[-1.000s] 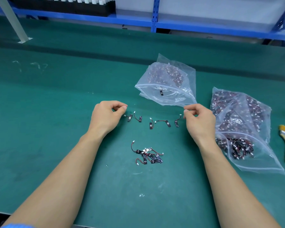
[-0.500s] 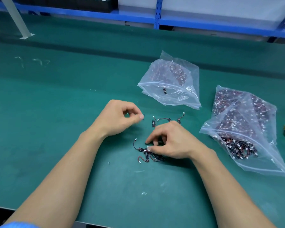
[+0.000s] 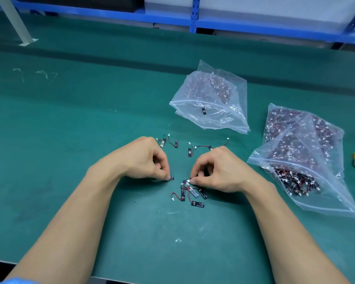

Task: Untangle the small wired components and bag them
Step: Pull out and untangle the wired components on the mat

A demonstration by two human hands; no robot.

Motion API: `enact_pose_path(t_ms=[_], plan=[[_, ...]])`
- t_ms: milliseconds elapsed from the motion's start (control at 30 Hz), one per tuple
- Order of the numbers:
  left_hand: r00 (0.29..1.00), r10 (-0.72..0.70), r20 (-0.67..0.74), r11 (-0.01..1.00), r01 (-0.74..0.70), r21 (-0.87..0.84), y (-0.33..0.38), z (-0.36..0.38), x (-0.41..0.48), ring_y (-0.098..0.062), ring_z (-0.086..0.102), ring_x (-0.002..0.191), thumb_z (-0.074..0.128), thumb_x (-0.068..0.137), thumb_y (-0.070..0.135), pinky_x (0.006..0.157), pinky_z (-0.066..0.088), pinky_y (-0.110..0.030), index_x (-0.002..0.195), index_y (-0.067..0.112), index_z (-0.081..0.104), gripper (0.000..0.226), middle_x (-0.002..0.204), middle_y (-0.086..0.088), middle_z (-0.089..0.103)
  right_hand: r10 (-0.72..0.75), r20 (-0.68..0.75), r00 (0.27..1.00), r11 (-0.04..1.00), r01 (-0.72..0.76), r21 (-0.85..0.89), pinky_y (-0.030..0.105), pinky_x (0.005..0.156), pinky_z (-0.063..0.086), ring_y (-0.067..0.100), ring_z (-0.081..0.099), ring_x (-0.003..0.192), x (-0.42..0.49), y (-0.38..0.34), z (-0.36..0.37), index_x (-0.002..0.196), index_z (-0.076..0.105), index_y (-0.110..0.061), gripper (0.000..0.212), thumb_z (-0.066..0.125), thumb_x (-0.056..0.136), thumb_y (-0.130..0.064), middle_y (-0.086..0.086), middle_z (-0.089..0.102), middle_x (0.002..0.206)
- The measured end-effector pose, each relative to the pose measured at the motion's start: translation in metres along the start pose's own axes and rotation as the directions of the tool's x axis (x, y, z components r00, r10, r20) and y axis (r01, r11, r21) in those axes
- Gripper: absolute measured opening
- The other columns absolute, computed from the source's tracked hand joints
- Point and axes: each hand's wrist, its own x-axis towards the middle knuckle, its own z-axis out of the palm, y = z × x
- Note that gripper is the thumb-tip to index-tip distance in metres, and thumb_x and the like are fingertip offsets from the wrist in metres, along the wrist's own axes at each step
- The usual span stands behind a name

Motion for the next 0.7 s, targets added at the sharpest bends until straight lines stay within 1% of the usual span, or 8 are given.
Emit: enact_pose_path(t_ms=[100,233,300,367,467,567,667,700], plan=[[0.992,-0.076,-0.101,0.996,0.081,0.041,-0.008,-0.007,-0.003,-0.003,0.045,0.045,0.078,0.074,0.027,0.048,0.036,-0.015,0.065,0.027,0.073,0.01,0.054,0.007,0.067,0.035,-0.009,0.999,0.999,-0.035,-0.013,0.022,0.057,0.043,0.004,0.052,0.05,0.0,0.0,0.001,0.07,0.073,-0.027,0.01,0.08,0.076,-0.028,-0.016,0.064,0.057],[0.955,-0.185,-0.231,0.976,0.205,0.069,-0.018,-0.013,-0.001,-0.003,0.046,0.045,0.074,0.071,0.029,0.052,0.042,-0.022,0.062,0.026,0.07,0.01,0.052,0.011,0.065,0.029,-0.052,0.998,0.999,-0.03,-0.029,0.024,0.059,0.042,0.005,0.052,0.054,0.002,-0.001,0.005,0.071,0.072,-0.027,0.011,0.08,0.077,-0.03,-0.017,0.063,0.058],[0.941,-0.199,-0.273,0.969,0.23,0.089,-0.02,-0.014,0.0,-0.004,0.045,0.047,0.075,0.071,0.033,0.055,0.043,-0.026,0.062,0.027,0.07,0.012,0.049,0.013,0.06,0.024,-0.09,0.996,0.999,-0.028,-0.041,0.027,0.062,0.045,0.006,0.054,0.059,0.004,-0.001,0.008,0.072,0.072,-0.027,0.011,0.079,0.078,-0.033,-0.018,0.064,0.061],[0.93,-0.191,-0.314,0.97,0.227,0.084,-0.021,-0.014,0.001,-0.004,0.045,0.048,0.077,0.073,0.041,0.055,0.039,-0.024,0.061,0.03,0.069,0.019,0.046,0.014,0.055,0.009,-0.145,0.989,0.998,-0.017,-0.056,0.032,0.066,0.05,0.004,0.055,0.062,0.006,-0.002,0.012,0.074,0.072,-0.028,0.011,0.079,0.08,-0.035,-0.017,0.063,0.063],[0.899,-0.152,-0.411,0.978,0.196,0.068,-0.022,-0.013,0.003,-0.004,0.045,0.049,0.076,0.078,0.049,0.053,0.034,-0.024,0.059,0.028,0.067,0.03,0.045,0.014,0.05,-0.064,-0.227,0.972,0.995,0.044,-0.093,0.036,0.071,0.051,0.0,0.051,0.066,0.012,-0.006,0.02,0.08,0.074,-0.029,0.008,0.077,0.085,-0.034,-0.018,0.057,0.068],[0.886,-0.102,-0.453,0.988,0.143,0.058,-0.019,-0.012,0.005,-0.006,0.043,0.047,0.074,0.082,0.046,0.053,0.033,-0.025,0.06,0.026,0.067,0.031,0.046,0.014,0.05,-0.149,-0.195,0.97,0.984,0.126,-0.123,0.04,0.077,0.05,0.005,0.047,0.074,0.016,-0.012,0.027,0.093,0.076,-0.027,0.004,0.073,0.091,-0.028,-0.016,0.056,0.082],[0.875,-0.035,-0.482,0.995,0.076,0.066,-0.017,-0.011,0.005,-0.009,0.042,0.048,0.074,0.085,0.041,0.052,0.032,-0.025,0.062,0.026,0.067,0.028,0.048,0.009,0.05,-0.208,-0.202,0.957,0.975,0.186,-0.119,0.038,0.079,0.051,0.007,0.055,0.08,0.016,-0.015,0.029,0.1,0.078,-0.023,0.013,0.067,0.095,-0.016,-0.012,0.065,0.094],[0.871,-0.004,-0.491,0.997,0.044,0.07,-0.016,-0.01,0.005,-0.01,0.041,0.048,0.075,0.085,0.039,0.052,0.033,-0.026,0.063,0.026,0.068,0.027,0.05,0.008,0.051,-0.211,-0.233,0.949,0.976,0.193,-0.097,0.033,0.076,0.05,0.003,0.056,0.078,0.015,-0.016,0.028,0.1,0.078,-0.021,0.016,0.066,0.095,-0.012,-0.012,0.067,0.094]])
